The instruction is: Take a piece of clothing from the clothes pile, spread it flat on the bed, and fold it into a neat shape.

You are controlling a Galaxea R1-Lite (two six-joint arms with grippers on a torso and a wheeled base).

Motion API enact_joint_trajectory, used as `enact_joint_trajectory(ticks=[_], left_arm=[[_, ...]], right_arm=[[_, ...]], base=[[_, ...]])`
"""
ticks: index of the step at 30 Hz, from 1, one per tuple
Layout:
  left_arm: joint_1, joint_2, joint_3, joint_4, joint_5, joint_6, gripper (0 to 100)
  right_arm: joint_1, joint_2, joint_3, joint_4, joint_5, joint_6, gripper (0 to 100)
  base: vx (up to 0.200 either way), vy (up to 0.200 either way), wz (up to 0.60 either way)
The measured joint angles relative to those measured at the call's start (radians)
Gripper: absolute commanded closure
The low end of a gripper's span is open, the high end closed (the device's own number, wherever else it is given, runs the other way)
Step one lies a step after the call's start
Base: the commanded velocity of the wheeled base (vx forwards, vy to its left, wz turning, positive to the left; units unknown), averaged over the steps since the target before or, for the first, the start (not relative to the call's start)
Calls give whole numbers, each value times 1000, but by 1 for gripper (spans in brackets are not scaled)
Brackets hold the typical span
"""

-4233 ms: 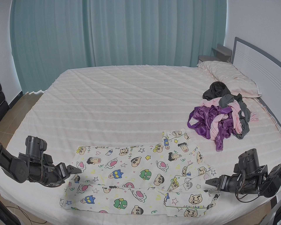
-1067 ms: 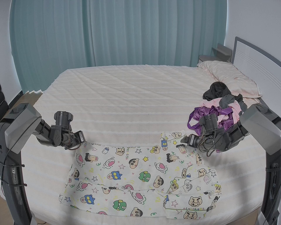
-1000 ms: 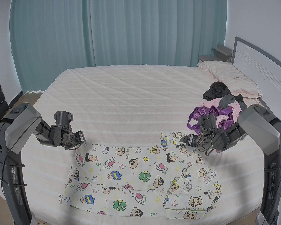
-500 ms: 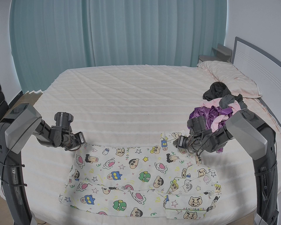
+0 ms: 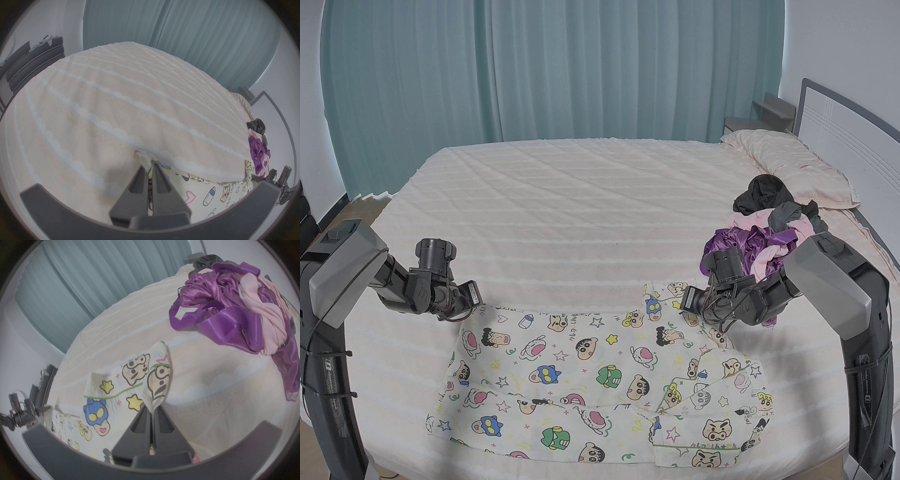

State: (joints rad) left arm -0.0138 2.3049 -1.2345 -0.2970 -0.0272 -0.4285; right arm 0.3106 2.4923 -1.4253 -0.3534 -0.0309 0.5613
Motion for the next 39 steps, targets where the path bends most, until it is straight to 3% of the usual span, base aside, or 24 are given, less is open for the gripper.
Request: enact_joint_trajectory(ticks=[9,23,39], left_arm=[[0,-7,-10,-17,0,0,100],[1,-4,-3,-73,4,2,100],[4,-64,82,-97,-2,11,100]], right_arm=[[-16,-33,44,-150,-3,33,100],[-20,-54,93,-173,-4,36,100],[-9,-211,318,-291,2,23,100]], base=[[0,0,0],[0,0,0],[0,0,0]])
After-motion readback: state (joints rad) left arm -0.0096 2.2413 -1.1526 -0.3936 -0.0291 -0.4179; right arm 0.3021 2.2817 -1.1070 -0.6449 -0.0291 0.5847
